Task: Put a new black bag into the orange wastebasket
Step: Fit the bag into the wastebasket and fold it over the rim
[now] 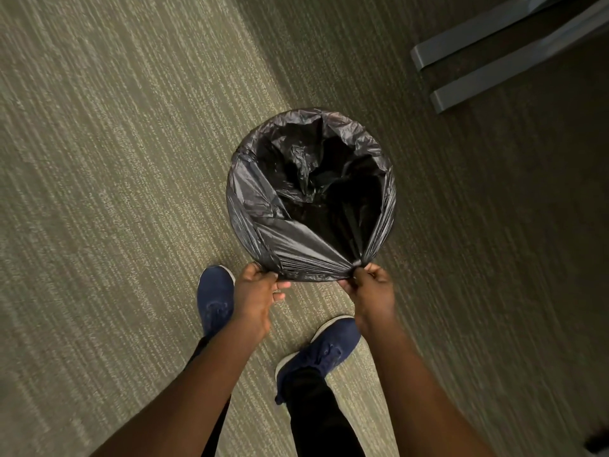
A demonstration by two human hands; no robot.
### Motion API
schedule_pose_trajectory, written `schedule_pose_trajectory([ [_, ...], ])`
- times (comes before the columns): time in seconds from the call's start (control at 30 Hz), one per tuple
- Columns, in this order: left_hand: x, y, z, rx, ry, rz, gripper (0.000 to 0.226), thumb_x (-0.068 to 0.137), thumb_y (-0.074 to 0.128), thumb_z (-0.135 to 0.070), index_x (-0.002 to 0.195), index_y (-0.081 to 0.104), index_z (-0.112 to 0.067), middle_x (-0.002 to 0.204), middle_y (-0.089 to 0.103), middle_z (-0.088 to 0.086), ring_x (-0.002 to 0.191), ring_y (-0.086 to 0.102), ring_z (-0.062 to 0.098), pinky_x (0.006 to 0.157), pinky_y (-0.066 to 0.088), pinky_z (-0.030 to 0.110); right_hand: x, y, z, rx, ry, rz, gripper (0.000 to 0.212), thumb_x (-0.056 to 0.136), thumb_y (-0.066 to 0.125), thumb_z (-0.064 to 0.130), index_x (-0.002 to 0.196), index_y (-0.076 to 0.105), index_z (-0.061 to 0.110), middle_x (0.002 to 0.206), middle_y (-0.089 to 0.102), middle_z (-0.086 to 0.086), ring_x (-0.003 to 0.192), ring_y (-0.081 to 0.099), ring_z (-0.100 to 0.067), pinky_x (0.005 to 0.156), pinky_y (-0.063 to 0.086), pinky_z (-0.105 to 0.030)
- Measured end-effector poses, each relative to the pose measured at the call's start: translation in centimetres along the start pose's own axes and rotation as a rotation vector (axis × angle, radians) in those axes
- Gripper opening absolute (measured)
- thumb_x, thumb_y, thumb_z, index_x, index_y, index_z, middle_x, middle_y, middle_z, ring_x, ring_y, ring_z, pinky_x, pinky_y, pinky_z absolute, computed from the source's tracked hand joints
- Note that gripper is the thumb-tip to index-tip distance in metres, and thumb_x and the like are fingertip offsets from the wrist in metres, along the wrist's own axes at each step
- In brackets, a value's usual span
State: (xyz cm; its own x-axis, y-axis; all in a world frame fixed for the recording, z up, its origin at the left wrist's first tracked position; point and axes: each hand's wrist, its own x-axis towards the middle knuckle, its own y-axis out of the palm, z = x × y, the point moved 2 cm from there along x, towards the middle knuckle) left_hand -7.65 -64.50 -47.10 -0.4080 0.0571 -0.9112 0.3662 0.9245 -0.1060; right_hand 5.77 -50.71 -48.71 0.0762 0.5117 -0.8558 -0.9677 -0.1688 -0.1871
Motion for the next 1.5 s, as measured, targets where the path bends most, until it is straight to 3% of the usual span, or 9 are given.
schedule_pose_trajectory([
  [0.27,0.9,-0.3,0.3,0.112,0.034,-0.020,0.020,0.096,0.051,0.006,0.097,0.062,-0.011,0.100,0.074,0.010,0.073,0.070,0.016,0.063,0.052,0.029,0.9,-0.5,0.5,-0.019,-0.001,0.128,0.012,0.101,0.051,-0.003,0.109,0.056,0.004,0.089,0.068,-0.010,0.063,0.069,-0.012,0.064,0.062,-0.024],
  [0.67,2.1,-1.4,-3.2,-0.037,0.007,-0.099,0.026,0.096,0.047,0.007,0.097,0.063,-0.014,0.093,0.070,0.008,0.076,0.066,0.020,0.059,0.055,0.027,2.5,-0.5,3.9,-0.124,0.057,0.274,0.023,0.098,0.053,-0.005,0.107,0.063,0.014,0.095,0.076,-0.003,0.078,0.071,-0.018,0.068,0.062,-0.028],
  [0.87,2.4,-1.4,-5.7,-0.154,0.057,-0.064,0.025,0.102,0.052,-0.030,0.118,0.064,-0.015,0.106,0.068,0.008,0.099,0.067,0.028,0.089,0.057,0.047,3.9,-0.7,8.4,-0.036,-0.117,0.109,0.022,0.090,0.043,0.009,0.084,0.060,0.021,0.060,0.059,0.008,0.052,0.055,-0.007,0.055,0.048,-0.026],
  [0.97,2.4,-0.4,-6.3,-0.164,0.068,-0.049,0.008,0.101,0.056,-0.029,0.101,0.064,-0.027,0.104,0.062,0.004,0.096,0.061,0.024,0.087,0.057,0.046,4.9,-0.4,10.7,-0.289,-0.393,-0.004,0.011,0.095,0.059,0.034,0.096,0.064,0.025,0.082,0.067,0.012,0.075,0.063,-0.004,0.076,0.051,-0.029],
  [1.03,2.9,-0.3,-6.2,-0.187,0.061,-0.047,0.009,0.100,0.056,-0.027,0.099,0.065,-0.027,0.105,0.061,0.005,0.100,0.059,0.028,0.089,0.055,0.049,5.0,0.5,12.8,-0.544,-0.583,-0.090,0.036,0.093,0.064,0.049,0.117,0.065,0.021,0.102,0.068,0.008,0.095,0.063,-0.008,0.089,0.047,-0.026],
  [1.2,3.5,-0.2,-5.4,-0.258,0.072,-0.080,0.015,0.101,0.054,-0.028,0.110,0.064,-0.023,0.101,0.067,0.003,0.098,0.064,0.028,0.080,0.055,0.046,5.5,5.6,18.3,-0.801,-0.777,-0.114,0.040,0.100,0.053,0.048,0.113,0.069,0.015,0.095,0.065,0.005,0.091,0.060,-0.012,0.078,0.042,-0.025],
  [1.3,3.8,0.4,-5.7,-0.307,0.080,-0.103,0.026,0.101,0.052,-0.035,0.120,0.063,-0.019,0.104,0.070,0.004,0.090,0.064,0.023,0.074,0.053,0.039,7.2,7.6,20.0,-0.816,-0.657,-0.100,0.040,0.103,0.045,0.047,0.107,0.064,0.012,0.095,0.066,-0.005,0.089,0.061,-0.022,0.075,0.045,-0.033],
  [1.4,4.2,1.1,-6.4,-0.319,0.071,-0.140,0.031,0.102,0.047,-0.036,0.126,0.058,-0.018,0.124,0.065,0.004,0.104,0.061,0.022,0.074,0.048,0.033,8.1,7.7,19.6,-0.448,-0.291,0.035,0.036,0.101,0.053,0.041,0.116,0.070,0.012,0.106,0.075,-0.007,0.099,0.072,-0.024,0.088,0.058,-0.037],
  [1.5,4.8,1.7,-7.6,-0.347,0.116,-0.192,0.040,0.090,0.053,-0.046,0.117,0.062,-0.018,0.130,0.064,0.008,0.122,0.059,0.030,0.105,0.044,0.050,7.7,6.2,18.0,-0.331,-0.018,0.161,0.031,0.105,0.049,0.021,0.087,0.069,0.005,0.071,0.077,-0.008,0.058,0.075,-0.016,0.050,0.059,-0.027],
])
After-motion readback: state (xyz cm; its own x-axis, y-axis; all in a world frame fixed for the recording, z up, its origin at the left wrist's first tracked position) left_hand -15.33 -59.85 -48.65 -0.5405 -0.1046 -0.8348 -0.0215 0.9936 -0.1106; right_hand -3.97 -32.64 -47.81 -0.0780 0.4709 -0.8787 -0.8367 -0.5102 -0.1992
